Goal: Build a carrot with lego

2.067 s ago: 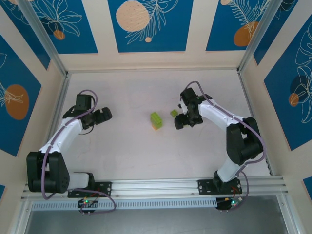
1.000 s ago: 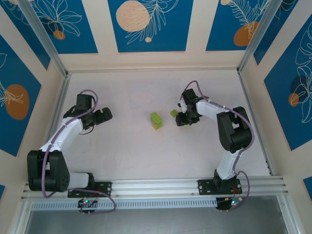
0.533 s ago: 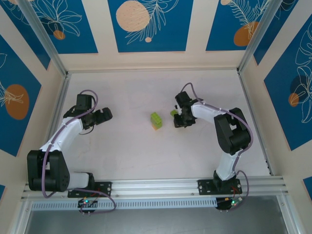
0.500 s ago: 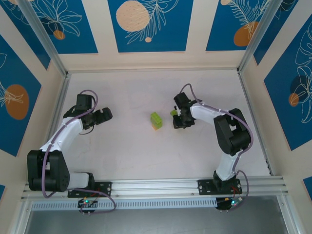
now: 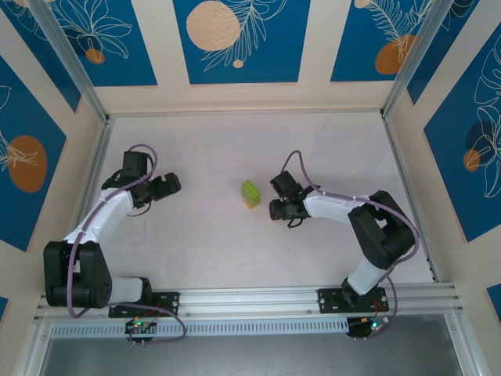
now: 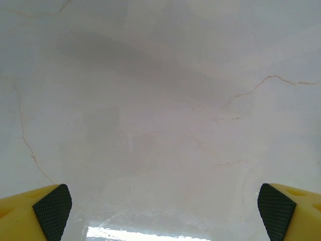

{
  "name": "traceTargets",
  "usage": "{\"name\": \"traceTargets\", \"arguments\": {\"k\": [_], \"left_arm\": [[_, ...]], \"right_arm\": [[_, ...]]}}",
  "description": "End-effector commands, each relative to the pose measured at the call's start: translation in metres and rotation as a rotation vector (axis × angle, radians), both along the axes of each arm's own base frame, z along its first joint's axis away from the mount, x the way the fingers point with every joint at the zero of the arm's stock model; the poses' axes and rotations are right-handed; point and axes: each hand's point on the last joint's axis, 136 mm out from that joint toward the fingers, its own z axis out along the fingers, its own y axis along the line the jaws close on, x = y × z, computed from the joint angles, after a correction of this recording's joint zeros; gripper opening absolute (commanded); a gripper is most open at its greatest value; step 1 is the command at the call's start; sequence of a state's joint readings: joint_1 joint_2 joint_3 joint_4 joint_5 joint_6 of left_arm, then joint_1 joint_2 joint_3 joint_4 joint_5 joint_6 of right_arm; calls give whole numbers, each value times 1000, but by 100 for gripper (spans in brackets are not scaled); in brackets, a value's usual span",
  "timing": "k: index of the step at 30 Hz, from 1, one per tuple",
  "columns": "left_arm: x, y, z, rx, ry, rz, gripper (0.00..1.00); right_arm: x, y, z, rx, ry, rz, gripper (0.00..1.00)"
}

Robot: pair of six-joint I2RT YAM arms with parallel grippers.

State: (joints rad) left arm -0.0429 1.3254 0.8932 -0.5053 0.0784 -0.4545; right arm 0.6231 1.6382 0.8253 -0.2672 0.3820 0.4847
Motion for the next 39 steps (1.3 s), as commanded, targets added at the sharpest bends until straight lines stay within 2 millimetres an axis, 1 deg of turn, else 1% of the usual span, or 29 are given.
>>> {"name": "traceTargets", "arguments": {"k": [1, 2, 9, 13, 20, 25, 27, 30, 32, 35, 37, 39], "left_arm": [[3, 2, 4, -18, -12, 6, 98], [3, 2, 3, -18, -11, 5, 98], [3, 2, 2, -12, -6, 5, 98], [3, 2, 1, -13, -3, 5, 98], [4, 1, 1, -19, -8, 0, 98], [6, -2, 1, -34, -20, -9, 98], [6, -3, 1, -39, -26, -13, 98], [6, -4, 1, -42, -28, -15, 98], [5, -5, 1, -50, -33, -20, 98], [5, -17, 7, -95, -83, -56, 96], [6, -29, 18, -133, -152, -103, 94], [7, -44, 31, -151, -230, -162, 92]], "right_arm": [[8, 7, -9, 38, -123, 34, 55], [11, 6, -9, 43, -161, 41, 55], [8, 5, -18, 58, -321, 78, 54], [6, 11, -21, 62, -386, 108, 53], [7, 8, -37, 49, -429, 106, 54], [6, 10, -39, 33, -463, 124, 54], [6, 9, -38, 35, -467, 114, 50], [4, 7, -40, 31, -459, 106, 36], [1, 4, -41, 17, -445, 92, 32], [-5, 3, -38, 33, -414, 70, 31], [-10, 1, -32, 32, -372, 50, 30], [-15, 5, -20, 63, -351, 63, 30]]}}
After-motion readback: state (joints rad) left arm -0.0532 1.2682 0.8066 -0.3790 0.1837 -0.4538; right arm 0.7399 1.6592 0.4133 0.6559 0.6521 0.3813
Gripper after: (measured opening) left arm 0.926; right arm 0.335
